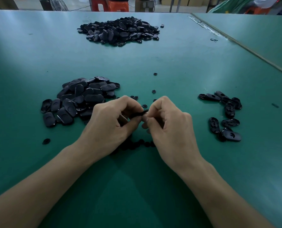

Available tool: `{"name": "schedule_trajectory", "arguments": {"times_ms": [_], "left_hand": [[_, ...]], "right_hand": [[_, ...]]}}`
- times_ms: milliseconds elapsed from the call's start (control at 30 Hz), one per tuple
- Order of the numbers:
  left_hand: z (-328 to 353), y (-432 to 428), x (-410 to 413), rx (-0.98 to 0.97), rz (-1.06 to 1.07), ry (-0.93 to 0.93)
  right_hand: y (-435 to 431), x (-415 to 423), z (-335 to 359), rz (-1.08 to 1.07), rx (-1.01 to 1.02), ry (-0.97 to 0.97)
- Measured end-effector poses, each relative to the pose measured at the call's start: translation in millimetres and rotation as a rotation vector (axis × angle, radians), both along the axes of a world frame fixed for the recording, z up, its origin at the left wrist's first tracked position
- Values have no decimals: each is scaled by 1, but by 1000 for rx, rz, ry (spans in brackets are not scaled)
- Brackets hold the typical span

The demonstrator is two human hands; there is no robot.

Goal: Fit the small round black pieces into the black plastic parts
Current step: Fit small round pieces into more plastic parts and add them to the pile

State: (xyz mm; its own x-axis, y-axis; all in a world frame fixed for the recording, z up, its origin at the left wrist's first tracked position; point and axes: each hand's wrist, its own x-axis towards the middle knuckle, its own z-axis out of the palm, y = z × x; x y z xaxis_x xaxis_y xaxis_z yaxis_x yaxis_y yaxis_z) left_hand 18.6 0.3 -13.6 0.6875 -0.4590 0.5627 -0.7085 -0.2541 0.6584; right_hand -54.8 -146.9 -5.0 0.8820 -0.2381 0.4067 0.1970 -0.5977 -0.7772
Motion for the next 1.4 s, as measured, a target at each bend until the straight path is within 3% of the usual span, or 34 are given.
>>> {"name": "schedule_trajectory", "arguments": {"times_ms": [200,333,567,833,1400], "left_hand": [[1,1,2,-26,137,-2],[1,1,1,-15,150,-14],[3,-1,-4,-97,1,135],[3,0,0,-263,-86,403],[4,5,2,-264,-126,466]], "right_hand": [[1,0,1,152,88,10],[-1,0,-1,131,91,24],[-9,3,2,-2,-31,8],[-9,3,2,41,108,12],[-9,3,4,80,175,141]]}}
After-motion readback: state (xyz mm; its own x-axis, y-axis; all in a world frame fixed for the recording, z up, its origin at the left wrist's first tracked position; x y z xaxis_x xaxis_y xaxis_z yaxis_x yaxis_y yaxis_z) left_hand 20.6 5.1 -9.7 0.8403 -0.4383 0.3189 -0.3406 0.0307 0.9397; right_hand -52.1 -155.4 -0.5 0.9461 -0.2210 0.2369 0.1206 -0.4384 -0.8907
